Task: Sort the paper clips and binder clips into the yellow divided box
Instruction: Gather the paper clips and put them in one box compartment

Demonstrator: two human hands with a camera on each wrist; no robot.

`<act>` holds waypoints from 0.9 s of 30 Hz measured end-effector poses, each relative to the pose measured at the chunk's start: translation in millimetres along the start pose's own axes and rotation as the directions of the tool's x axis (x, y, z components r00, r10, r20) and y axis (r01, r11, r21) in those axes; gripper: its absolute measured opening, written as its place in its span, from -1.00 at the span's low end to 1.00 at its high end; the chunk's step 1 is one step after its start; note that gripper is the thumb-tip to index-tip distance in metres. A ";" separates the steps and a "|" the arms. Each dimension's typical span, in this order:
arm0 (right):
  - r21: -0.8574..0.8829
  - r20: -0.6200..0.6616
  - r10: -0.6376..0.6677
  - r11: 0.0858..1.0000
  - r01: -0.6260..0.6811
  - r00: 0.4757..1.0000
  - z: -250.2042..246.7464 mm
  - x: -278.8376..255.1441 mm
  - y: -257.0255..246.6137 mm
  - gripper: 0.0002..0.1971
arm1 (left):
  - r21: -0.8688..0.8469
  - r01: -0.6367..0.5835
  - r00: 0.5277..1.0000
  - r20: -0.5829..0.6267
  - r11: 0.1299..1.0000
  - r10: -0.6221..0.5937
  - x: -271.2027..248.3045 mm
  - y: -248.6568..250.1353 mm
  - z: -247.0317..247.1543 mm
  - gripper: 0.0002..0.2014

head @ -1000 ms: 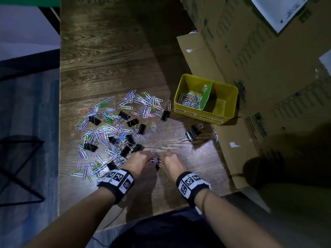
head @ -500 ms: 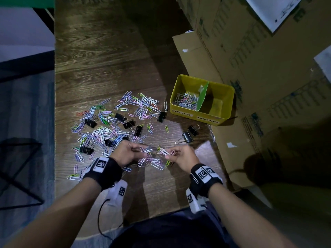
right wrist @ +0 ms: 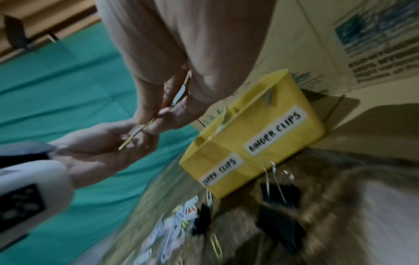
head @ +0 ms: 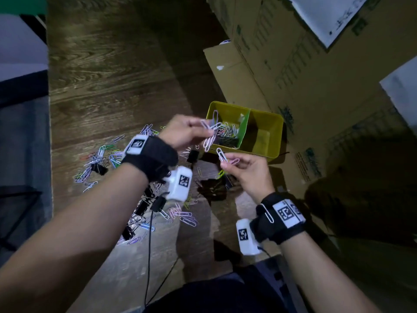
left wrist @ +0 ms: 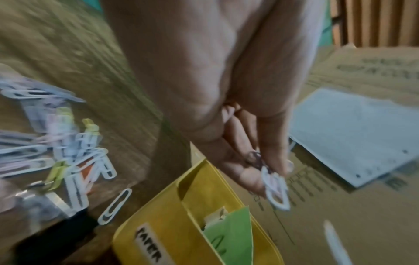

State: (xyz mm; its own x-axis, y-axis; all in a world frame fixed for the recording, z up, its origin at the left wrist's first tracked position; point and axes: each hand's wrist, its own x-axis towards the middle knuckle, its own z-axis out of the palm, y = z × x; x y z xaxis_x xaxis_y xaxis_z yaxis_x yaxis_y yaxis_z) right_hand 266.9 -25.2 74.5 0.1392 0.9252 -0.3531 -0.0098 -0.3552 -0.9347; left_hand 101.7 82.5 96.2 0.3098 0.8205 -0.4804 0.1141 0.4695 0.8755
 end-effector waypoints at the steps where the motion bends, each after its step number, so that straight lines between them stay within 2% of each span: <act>1: 0.006 -0.004 -0.012 1.000 0.012 1.000 -1.9 5.6 -8.7 -0.79 | 0.030 -0.028 0.999 -0.041 0.999 0.029 11.8 3.5 4.5 -0.76; 3: 0.035 -0.003 -0.032 0.999 0.032 0.999 -4.9 18.5 -24.2 -0.79 | 0.156 -0.042 0.992 -0.113 0.987 0.061 30.8 6.0 14.3 -0.77; 4: 0.028 -0.017 -0.050 0.998 0.051 0.999 -6.0 26.5 -30.5 -0.79 | 0.305 -0.044 0.989 -0.119 0.951 0.083 39.0 5.3 18.2 -0.80; 5: 0.004 -0.046 -0.072 0.997 0.072 0.996 -7.2 35.1 -35.6 -0.80 | 0.509 -0.043 0.991 -0.088 0.859 0.102 44.3 4.0 22.5 -0.86; 6: -0.023 -0.081 -0.092 0.996 0.090 0.993 -8.4 44.4 -39.5 -0.80 | 0.693 -0.047 0.993 -0.045 0.719 0.109 47.0 3.7 27.8 -0.91; 7: -0.050 -0.114 -0.106 0.994 0.101 0.988 -9.6 54.3 -42.3 -0.80 | 0.812 -0.060 0.994 -0.006 0.580 0.111 48.4 3.1 33.7 -0.92; 8: -0.092 -0.138 -0.117 0.990 0.104 0.984 -10.9 64.8 -43.3 -0.81 | 0.870 -0.074 0.994 0.026 0.488 0.104 50.2 2.1 38.5 -0.89; 10: -0.228 -0.162 -0.132 0.969 0.093 0.978 -12.6 86.8 -41.5 -0.82 | 0.903 -0.082 0.996 0.062 0.423 0.061 51.0 0.9 46.4 -0.85; 13: -0.436 -0.135 -0.146 0.897 0.073 0.980 -8.7 114.2 -37.3 -0.77 | 0.880 -0.133 0.991 0.105 0.455 0.086 47.2 -2.3 44.9 -0.84; 15: -0.588 -0.061 -0.143 0.805 0.080 0.988 -2.5 124.7 -33.0 -0.76 | 0.817 -0.175 0.978 0.081 0.549 0.191 40.4 -6.3 36.5 -0.82; 17: -0.714 0.016 -0.113 0.694 0.091 0.993 3.4 128.1 -29.4 -0.75 | 0.732 -0.232 0.940 -0.001 0.641 0.342 30.2 -12.7 24.7 -0.82; 19: -0.783 0.088 -0.086 0.610 0.123 0.992 7.7 125.6 -29.1 -0.73 | 0.687 -0.273 0.888 -0.090 0.673 0.452 17.3 -23.3 8.0 -0.83; 20: -0.805 0.134 -0.071 0.574 0.150 0.988 9.2 123.5 -29.5 -0.70 | 0.694 -0.265 0.883 -0.104 0.670 0.457 8.8 -29.4 -0.6 -0.83; 21: -0.827 0.182 -0.052 0.532 0.181 0.982 11.1 120.3 -30.0 -0.66 | 0.711 -0.240 0.899 -0.094 0.661 0.428 -0.8 -38.5 -8.8 -0.83; 23: -0.850 0.242 -0.050 0.471 0.236 0.969 14.2 113.9 -30.1 -0.60 | 0.765 -0.214 0.942 -0.002 0.607 0.335 -22.2 -63.1 -21.6 -0.83; 27: -0.817 0.242 -0.138 0.505 0.279 0.960 20.3 100.1 -26.2 -0.61 | 0.843 -0.317 0.948 0.262 0.435 0.183 -56.7 -121.1 -30.3 -0.72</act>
State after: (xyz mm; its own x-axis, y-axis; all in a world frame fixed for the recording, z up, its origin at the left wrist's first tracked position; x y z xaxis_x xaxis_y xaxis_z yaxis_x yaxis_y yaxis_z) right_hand 260.9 79.4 62.9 -0.1050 0.9699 -0.2198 0.8425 -0.0307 -0.5379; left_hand 41.8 -11.1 15.8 0.5618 0.7779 -0.2817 0.7472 -0.3308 0.5764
